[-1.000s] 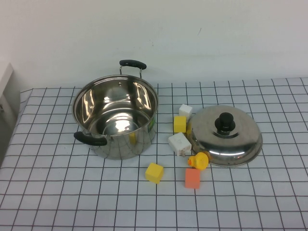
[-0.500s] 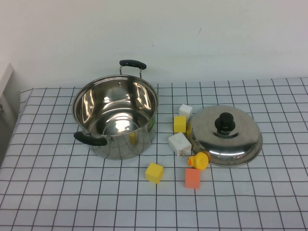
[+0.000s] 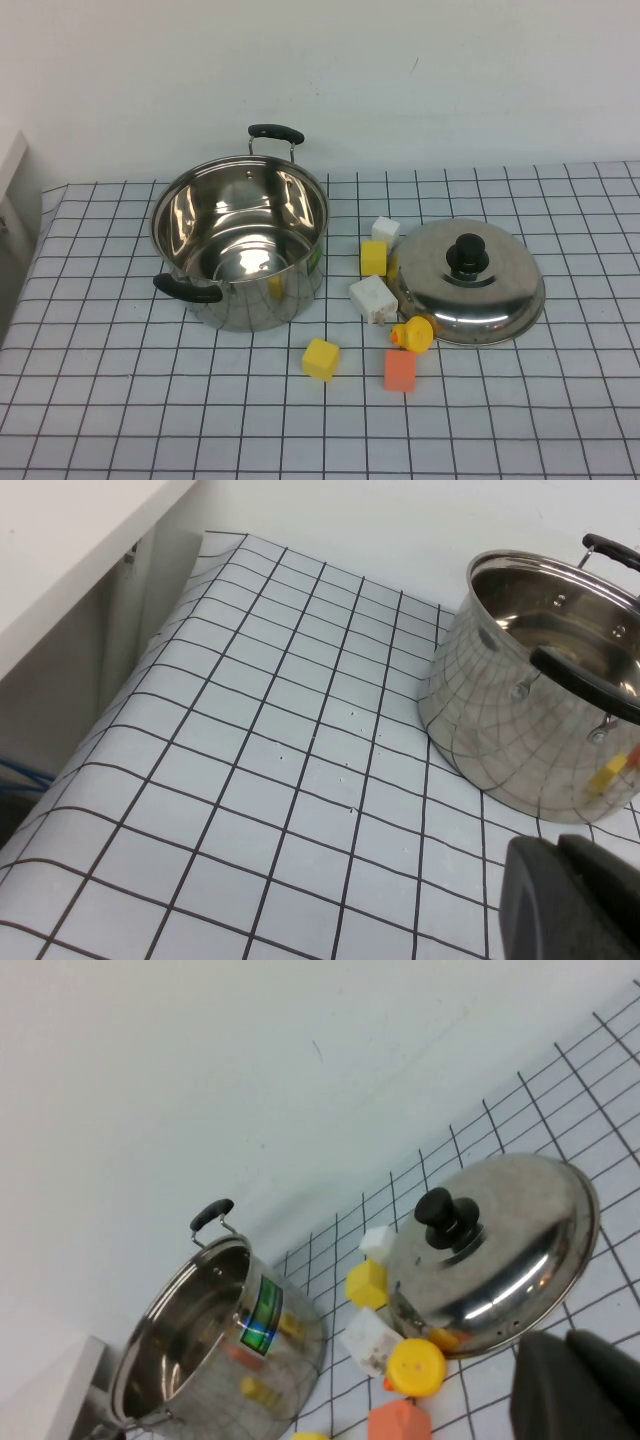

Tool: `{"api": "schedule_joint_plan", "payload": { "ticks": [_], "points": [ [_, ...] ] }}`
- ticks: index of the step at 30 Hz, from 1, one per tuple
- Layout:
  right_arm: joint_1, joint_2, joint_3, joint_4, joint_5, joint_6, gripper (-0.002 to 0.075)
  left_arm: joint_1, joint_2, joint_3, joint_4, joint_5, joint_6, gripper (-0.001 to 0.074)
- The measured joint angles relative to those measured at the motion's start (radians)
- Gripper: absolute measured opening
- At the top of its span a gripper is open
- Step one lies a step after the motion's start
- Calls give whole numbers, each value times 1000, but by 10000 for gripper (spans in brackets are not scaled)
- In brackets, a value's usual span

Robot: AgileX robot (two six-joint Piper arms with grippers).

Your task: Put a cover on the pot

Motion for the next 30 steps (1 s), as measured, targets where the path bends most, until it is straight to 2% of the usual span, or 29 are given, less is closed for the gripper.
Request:
{"api": "schedule_joint_plan", "payload": {
  "ticks": [6, 11, 14, 20, 23, 25, 27, 30],
  "points": [
    [0, 0, 0, -60, -11, -20, -2, 0, 0, 0, 0, 0, -5, -3],
    [0, 11, -102, -357, -2, -22, -2, 0, 0, 0, 0, 0, -5, -3],
    [0, 107, -221, -483, -44, -42, -2, 0, 0, 0, 0, 0, -5, -3],
    [0, 392, -390, -545, -120, -153, -2, 0, 0, 0, 0, 0, -5, -3],
    [21, 521, -421, -699, -228, -100, -2, 0, 0, 0, 0, 0, -5, -3],
    [54, 610, -422, -803, -350, -3, 0, -2, 0, 0, 0, 0, -5, -3],
    [108, 703, -422, -846, -486, 56, 7, -2, 0, 0, 0, 0, -5, -3],
    [207, 881, -425, -837, -725, 34, 52, -2, 0, 0, 0, 0, -5, -3]
  ]
}}
